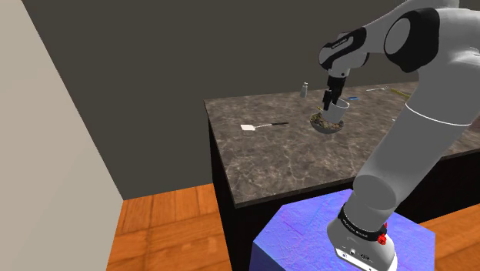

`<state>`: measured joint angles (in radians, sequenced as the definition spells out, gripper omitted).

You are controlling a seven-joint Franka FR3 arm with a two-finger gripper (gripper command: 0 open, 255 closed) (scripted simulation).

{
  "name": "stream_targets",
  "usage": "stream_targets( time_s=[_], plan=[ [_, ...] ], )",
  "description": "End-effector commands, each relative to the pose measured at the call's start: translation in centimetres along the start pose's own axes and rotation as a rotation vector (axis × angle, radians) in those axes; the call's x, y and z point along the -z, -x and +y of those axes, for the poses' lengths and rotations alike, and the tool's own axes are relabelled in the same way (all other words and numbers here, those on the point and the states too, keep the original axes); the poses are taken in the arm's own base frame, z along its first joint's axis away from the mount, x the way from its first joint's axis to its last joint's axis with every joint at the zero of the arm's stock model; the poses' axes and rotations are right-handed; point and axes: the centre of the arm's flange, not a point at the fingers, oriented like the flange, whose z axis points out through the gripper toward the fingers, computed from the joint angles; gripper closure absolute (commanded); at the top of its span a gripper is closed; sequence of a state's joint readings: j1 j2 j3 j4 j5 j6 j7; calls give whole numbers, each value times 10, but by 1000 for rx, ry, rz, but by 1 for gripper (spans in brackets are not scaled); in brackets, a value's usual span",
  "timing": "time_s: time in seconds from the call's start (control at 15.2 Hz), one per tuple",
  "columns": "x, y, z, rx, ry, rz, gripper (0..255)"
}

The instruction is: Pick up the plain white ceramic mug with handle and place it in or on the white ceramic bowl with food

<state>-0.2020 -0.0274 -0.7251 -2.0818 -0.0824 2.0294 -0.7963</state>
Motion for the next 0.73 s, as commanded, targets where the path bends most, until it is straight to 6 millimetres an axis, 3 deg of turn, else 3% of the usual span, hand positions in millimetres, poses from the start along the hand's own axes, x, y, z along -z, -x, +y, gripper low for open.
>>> stream_targets(
  time_s=[0.0, 0.13, 0.66],
  plan=[
    [20, 0, 2, 0, 0, 0, 0],
    [43, 0, 2, 0, 0, 0, 0],
    [43, 0, 2, 0, 0, 0, 0]
  ],
)
